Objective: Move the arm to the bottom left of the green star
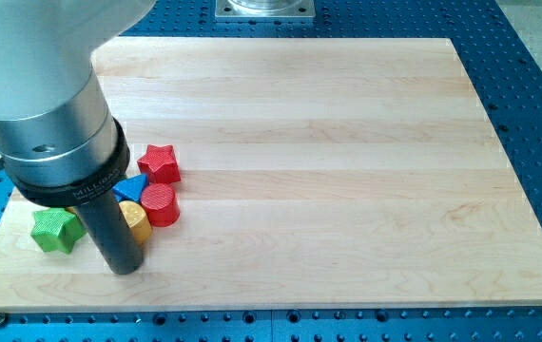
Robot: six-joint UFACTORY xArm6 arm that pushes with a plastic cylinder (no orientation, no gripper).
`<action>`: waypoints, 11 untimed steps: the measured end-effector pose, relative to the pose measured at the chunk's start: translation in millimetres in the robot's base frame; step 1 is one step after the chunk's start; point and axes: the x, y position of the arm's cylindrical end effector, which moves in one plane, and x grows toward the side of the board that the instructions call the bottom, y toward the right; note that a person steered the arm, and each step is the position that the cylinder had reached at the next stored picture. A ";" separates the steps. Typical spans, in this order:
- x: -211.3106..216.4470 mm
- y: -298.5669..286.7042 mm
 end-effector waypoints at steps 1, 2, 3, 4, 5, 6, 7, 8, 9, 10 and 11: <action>0.0 0.0; 3.1 -0.5; 11.8 -4.4; 23.6 -20.6; 27.5 -66.4; 22.8 -122.1; 9.7 -122.7; 9.7 -122.7; 9.6 -122.7; 9.4 -122.7; 9.4 -122.6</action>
